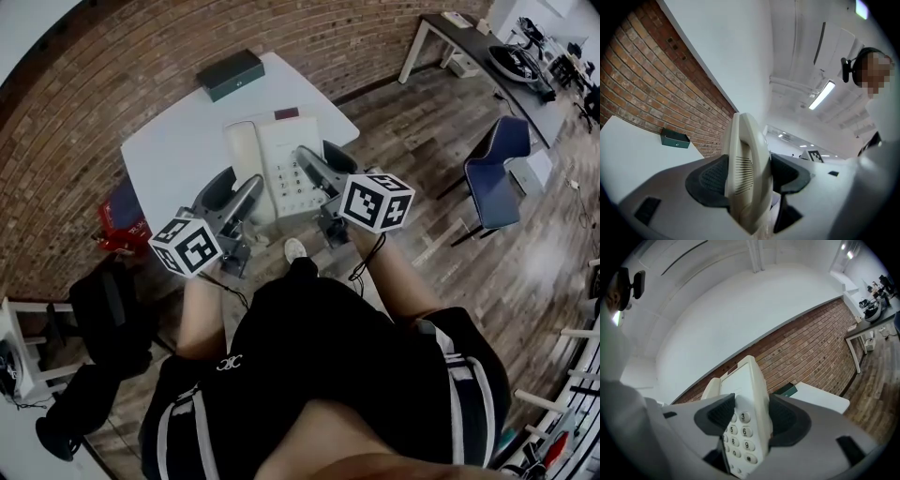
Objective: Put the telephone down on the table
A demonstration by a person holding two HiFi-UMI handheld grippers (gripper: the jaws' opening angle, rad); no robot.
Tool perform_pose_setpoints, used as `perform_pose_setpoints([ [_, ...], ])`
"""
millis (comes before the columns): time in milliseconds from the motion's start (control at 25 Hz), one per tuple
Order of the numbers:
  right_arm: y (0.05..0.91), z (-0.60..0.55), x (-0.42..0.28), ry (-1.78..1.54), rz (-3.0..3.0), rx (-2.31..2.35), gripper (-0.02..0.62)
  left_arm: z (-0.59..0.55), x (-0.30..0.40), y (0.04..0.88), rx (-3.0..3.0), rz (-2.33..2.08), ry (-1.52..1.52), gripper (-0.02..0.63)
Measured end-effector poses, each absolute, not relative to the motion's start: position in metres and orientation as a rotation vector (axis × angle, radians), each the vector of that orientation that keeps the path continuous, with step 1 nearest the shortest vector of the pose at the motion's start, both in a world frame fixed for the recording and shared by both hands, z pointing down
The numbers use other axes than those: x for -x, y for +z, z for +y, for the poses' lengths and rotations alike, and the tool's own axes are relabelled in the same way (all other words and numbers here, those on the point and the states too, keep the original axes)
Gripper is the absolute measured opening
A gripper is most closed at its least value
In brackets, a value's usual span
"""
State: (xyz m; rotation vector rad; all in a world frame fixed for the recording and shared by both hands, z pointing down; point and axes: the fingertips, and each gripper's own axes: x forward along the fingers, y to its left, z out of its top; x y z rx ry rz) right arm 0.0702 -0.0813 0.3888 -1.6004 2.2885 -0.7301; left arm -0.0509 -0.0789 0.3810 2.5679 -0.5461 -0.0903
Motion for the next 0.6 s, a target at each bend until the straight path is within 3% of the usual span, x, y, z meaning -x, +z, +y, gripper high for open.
perform_pose_setpoints([
  [600, 0.397, -0.267, -0.128, -0.855, 2.32, 1.609, 0.209, -0.261, -0.007, 0.388, -2.458, -0.578, -0.05, 0.287],
])
